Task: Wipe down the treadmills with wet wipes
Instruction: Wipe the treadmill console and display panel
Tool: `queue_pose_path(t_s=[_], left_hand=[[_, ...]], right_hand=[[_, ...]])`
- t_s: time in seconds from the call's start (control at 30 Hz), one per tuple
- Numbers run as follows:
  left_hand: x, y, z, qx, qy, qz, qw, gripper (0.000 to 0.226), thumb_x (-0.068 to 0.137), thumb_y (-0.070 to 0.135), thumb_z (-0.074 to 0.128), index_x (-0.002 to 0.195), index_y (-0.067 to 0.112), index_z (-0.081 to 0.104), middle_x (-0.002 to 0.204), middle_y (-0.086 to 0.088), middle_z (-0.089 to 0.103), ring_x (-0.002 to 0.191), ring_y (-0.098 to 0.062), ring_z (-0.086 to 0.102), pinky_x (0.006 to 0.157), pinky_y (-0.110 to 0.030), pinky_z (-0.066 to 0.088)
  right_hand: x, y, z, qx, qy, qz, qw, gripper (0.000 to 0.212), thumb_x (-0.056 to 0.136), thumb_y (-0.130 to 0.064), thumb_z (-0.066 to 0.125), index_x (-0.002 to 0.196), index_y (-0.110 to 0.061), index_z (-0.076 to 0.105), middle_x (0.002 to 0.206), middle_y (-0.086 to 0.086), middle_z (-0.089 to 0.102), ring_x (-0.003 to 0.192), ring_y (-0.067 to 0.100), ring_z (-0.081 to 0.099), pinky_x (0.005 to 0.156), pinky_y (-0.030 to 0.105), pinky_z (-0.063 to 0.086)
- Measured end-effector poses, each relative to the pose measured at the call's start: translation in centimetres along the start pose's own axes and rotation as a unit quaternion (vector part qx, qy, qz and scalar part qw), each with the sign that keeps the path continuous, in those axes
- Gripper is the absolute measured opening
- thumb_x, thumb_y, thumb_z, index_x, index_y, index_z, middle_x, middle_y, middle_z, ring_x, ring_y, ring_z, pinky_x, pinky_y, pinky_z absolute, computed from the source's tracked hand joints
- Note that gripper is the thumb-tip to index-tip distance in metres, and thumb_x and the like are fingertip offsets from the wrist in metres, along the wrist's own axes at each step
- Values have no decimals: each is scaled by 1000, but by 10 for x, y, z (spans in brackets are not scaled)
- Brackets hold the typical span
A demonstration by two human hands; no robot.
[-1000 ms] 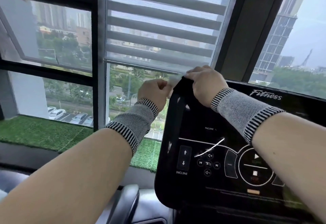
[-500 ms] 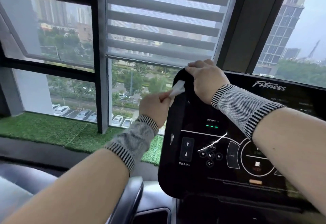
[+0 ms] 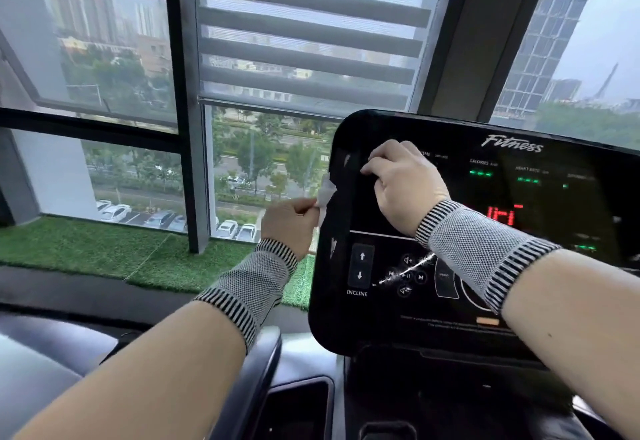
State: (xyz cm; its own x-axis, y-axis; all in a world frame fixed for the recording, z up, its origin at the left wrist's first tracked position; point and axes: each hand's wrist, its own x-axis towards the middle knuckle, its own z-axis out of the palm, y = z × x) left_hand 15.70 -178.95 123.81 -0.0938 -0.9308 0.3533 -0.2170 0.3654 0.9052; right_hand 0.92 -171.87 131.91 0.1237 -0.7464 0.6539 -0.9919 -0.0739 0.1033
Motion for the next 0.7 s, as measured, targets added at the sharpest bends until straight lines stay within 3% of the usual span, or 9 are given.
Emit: queue_pose_path(t_s=[0.07, 0.13, 0.3, 0.43, 0.57, 0.63, 0.7], left_hand=[[12, 12, 0, 1, 7, 8, 1000, 25, 90, 19, 63, 113, 13, 70, 86, 0, 72, 46, -1, 49, 44, -12, 41], [18, 19, 1, -8, 17, 16, 1000, 25, 89, 18, 64, 112, 12, 71, 83, 0, 72, 47, -5, 48, 49, -19, 44], [-26, -20, 2, 0, -14, -58, 998, 25, 90, 16, 62, 113, 8, 69, 79, 6, 69, 63, -18, 62, 62, -28, 52], [-21, -8, -2, -1, -1, -41, 999, 26, 90, 16, 62, 114, 9, 69, 70, 8, 64, 43, -2, 47, 45, -19, 44], [-17, 6, -2, 8, 12, -4, 1000, 26, 90, 25, 64, 112, 12, 71, 90, 4, 71, 72, -13, 65, 74, -30, 57], [-34, -11, 0, 11, 14, -32, 999, 26, 89, 23, 65, 112, 13, 71, 91, 1, 73, 67, -9, 62, 68, -24, 56], [-51, -28, 1, 17, 3, -53, 998, 25, 89, 19, 65, 111, 11, 71, 76, 5, 70, 53, -4, 55, 53, -16, 49]], right_hand=[[-3, -3, 2, 0, -13, -1, 1000, 25, 90, -5, 51, 107, -7, 69, 114, 4, 58, 107, 25, 49, 86, 41, 50], [-4, -5, 3, 7, -18, 5, 1000, 25, 90, -4, 50, 107, -7, 69, 113, 4, 58, 106, 24, 50, 86, 40, 49], [-18, -6, 15, 30, -16, 29, 999, 25, 90, -2, 51, 104, -6, 70, 110, 5, 59, 100, 24, 53, 83, 37, 49], [-29, -16, 21, 41, -47, 30, 998, 27, 92, -4, 47, 109, -8, 68, 114, 3, 58, 104, 21, 52, 83, 36, 49], [-31, -17, 18, 49, -35, 39, 997, 27, 92, -3, 47, 107, -7, 69, 113, 4, 58, 102, 22, 53, 84, 38, 50], [-37, -15, 18, 55, -25, 44, 997, 26, 92, -3, 48, 106, -6, 69, 111, 5, 59, 101, 22, 54, 84, 36, 49], [-45, -15, 21, 56, -33, 43, 997, 26, 91, -2, 48, 105, -6, 69, 110, 5, 59, 100, 23, 54, 84, 39, 50]])
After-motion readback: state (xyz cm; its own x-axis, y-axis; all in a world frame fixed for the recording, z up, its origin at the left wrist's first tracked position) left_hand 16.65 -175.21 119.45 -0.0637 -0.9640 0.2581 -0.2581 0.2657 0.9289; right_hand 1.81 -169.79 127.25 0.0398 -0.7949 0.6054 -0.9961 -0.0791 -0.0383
